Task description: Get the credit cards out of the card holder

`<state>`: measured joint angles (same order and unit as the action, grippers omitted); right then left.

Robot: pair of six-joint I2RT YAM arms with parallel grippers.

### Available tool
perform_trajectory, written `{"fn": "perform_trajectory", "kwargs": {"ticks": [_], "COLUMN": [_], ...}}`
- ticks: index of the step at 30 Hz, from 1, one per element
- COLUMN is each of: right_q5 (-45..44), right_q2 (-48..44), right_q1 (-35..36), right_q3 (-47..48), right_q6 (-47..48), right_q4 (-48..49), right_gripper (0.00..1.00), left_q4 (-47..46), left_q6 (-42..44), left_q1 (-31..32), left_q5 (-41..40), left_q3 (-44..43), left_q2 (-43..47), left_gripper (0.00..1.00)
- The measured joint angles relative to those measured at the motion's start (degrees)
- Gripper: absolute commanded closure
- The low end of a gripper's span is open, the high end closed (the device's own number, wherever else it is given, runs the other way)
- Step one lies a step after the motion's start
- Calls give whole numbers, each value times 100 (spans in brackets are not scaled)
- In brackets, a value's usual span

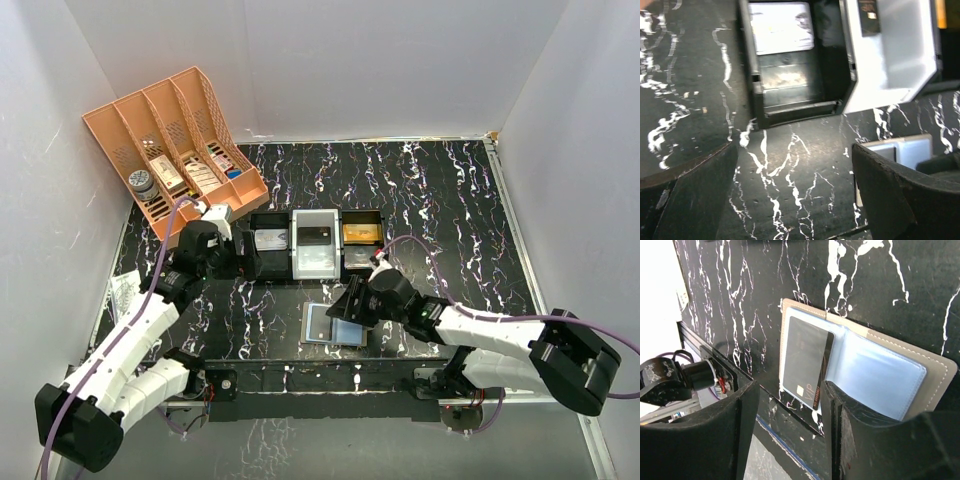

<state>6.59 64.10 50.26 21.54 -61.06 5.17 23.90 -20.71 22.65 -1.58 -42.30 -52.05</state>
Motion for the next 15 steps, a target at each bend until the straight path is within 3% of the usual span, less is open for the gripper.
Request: {"fn": "perform_trajectory", "kwargs": {"ticks": [11,15], "right_q5": [96,-44], "right_q2": [817,772], "right_q1": [83,109], "right_q3": [-457,-439], "right_q6": [-92,-72], "right_q4": [999,911], "right_gripper": [62,62], "left_q4": [-505,-708], "left_q6": [251,243], "left_q1": [59,518], "left_q5": [1698,2227], "left_q3": [184,192], "left_q2": [-131,-459], "left_gripper": [13,17]}}
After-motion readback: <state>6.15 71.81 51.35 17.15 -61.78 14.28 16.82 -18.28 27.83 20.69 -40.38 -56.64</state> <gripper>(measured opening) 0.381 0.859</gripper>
